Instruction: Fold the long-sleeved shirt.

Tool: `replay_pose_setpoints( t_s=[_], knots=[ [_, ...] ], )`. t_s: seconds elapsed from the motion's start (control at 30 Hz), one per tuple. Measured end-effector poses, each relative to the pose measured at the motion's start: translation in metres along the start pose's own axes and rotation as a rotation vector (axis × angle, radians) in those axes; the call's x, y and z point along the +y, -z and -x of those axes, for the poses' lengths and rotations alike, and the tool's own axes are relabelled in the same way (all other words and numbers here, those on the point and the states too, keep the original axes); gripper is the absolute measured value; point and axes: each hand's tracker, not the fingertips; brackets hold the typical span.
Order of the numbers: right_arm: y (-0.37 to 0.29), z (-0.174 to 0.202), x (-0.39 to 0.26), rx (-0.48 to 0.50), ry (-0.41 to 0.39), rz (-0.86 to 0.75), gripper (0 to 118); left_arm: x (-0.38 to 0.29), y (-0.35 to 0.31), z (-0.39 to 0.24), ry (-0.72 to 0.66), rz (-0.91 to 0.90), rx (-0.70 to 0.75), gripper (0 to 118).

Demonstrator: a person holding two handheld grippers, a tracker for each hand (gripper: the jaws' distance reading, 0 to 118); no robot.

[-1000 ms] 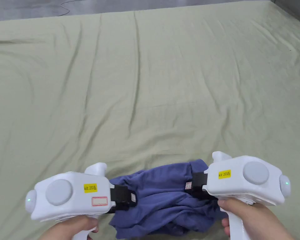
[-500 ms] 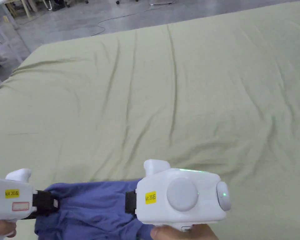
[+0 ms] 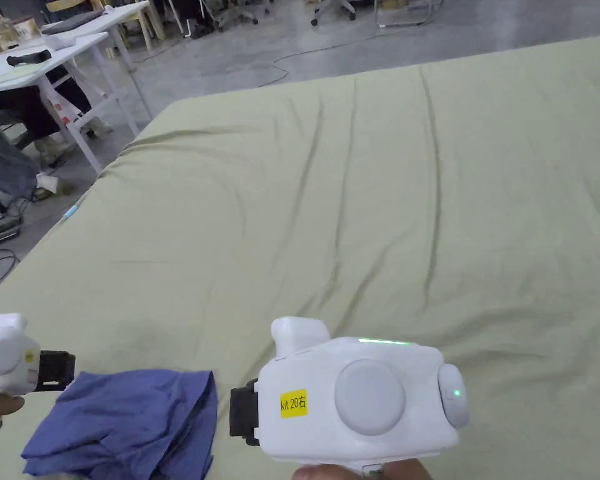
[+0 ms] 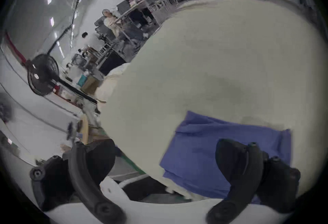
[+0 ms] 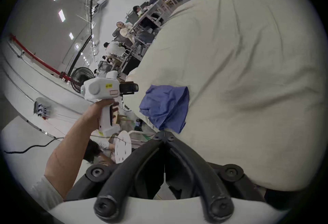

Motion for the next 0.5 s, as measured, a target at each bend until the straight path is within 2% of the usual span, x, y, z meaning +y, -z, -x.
replay_pose_setpoints(
  t_s=[0.07,0.1,0.13,0.17,0.2,0.23,0.27,0.37,0.4,0.5],
  knots=[
    [-0.014,0.000,0.001,-0.009,0.004,-0.023,0,-0.002,-0.020,-0.005,-0.037,0.004,-0.068,112],
    [-0.024,0.000,0.001,-0.011,0.008,-0.037,0,-0.003,-0.028,-0.014,-0.042,0.007,-0.098,100],
    [-0.034,-0.001,0.001,-0.010,0.012,-0.052,0,-0.002,-0.042,-0.019,-0.044,0.013,-0.133,100],
    [-0.047,-0.003,0.001,-0.010,0.014,-0.076,0,-0.004,-0.065,-0.024,-0.040,-0.015,-0.179,90],
    [-0.065,-0.006,0.001,-0.018,0.014,-0.112,0,-0.005,-0.089,-0.033,-0.031,-0.124,-0.209,52],
    [-0.080,-0.009,0.001,-0.031,0.009,-0.145,0,-0.009,-0.110,-0.041,-0.047,-0.211,-0.210,0],
    [-0.099,-0.012,0.001,-0.061,0.004,-0.184,0,-0.010,-0.139,-0.050,-0.027,-0.285,-0.171,0],
    [-0.166,-0.021,-0.004,-0.159,-0.034,-0.326,0,-0.011,-0.212,-0.068,-0.056,-0.417,-0.391,0],
    [-0.188,-0.024,-0.007,-0.197,-0.052,-0.376,0,-0.014,-0.234,-0.077,-0.072,-0.460,-0.423,0],
    [-0.258,-0.025,-0.025,-0.398,-0.147,-0.574,0,-0.034,-0.297,-0.104,-0.059,-0.641,-0.498,0]
  ],
)
